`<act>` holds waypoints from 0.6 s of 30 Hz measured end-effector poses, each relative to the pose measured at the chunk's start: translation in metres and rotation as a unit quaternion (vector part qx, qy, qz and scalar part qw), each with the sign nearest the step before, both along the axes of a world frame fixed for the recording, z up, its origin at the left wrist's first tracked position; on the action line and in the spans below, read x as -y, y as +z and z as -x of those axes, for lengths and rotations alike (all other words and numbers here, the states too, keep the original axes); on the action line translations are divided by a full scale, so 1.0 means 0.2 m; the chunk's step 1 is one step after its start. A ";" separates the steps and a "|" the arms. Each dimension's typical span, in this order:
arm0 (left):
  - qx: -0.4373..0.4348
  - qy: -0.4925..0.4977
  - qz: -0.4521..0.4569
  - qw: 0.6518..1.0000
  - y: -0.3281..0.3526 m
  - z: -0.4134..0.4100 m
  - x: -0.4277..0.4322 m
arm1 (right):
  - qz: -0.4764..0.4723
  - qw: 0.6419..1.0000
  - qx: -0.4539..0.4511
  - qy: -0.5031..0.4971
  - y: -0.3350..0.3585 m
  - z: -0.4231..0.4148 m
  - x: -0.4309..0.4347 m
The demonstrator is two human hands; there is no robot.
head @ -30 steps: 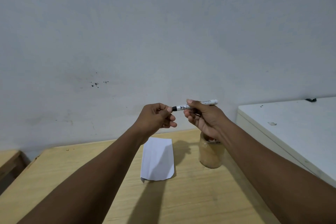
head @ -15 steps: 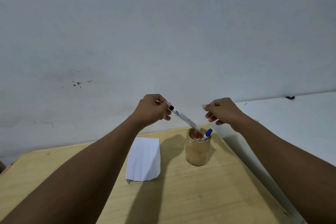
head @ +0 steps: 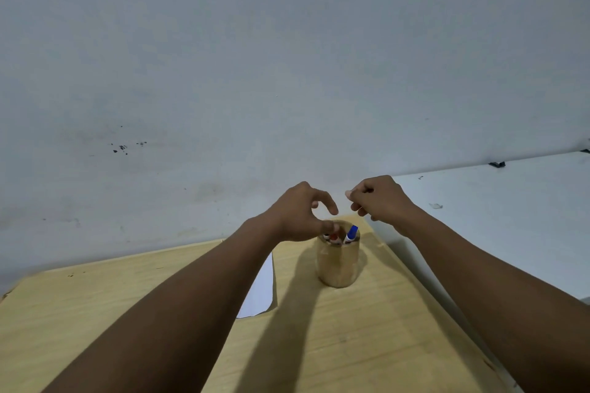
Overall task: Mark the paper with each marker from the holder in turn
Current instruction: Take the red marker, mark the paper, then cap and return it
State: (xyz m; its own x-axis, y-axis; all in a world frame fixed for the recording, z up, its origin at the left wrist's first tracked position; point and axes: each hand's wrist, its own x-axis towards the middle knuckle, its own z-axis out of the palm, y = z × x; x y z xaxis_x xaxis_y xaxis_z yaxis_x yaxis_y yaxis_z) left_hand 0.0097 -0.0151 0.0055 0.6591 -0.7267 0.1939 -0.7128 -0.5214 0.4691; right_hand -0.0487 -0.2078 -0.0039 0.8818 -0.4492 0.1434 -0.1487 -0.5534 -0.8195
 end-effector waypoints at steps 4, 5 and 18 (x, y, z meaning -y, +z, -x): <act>0.027 -0.028 -0.047 0.998 -0.03 0.01 0.04 | -0.001 1.000 0.015 -0.004 0.01 0.02 -0.01; 0.036 -0.025 -0.046 0.998 -0.04 0.01 0.05 | 0.000 1.000 0.018 -0.005 0.02 0.02 -0.01; 0.053 0.068 0.107 0.990 0.19 -0.02 -0.13 | -0.058 0.991 0.123 -0.009 0.18 0.01 -0.18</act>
State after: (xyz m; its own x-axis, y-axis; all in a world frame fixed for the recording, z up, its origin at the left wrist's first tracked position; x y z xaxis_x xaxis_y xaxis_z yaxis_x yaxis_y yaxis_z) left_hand 0.0138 0.0115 0.0426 0.7152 -0.5676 0.4079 -0.6946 -0.5121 0.5053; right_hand -0.0506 -0.1716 0.0321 0.8179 -0.4913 0.2994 0.0540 -0.4525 -0.8901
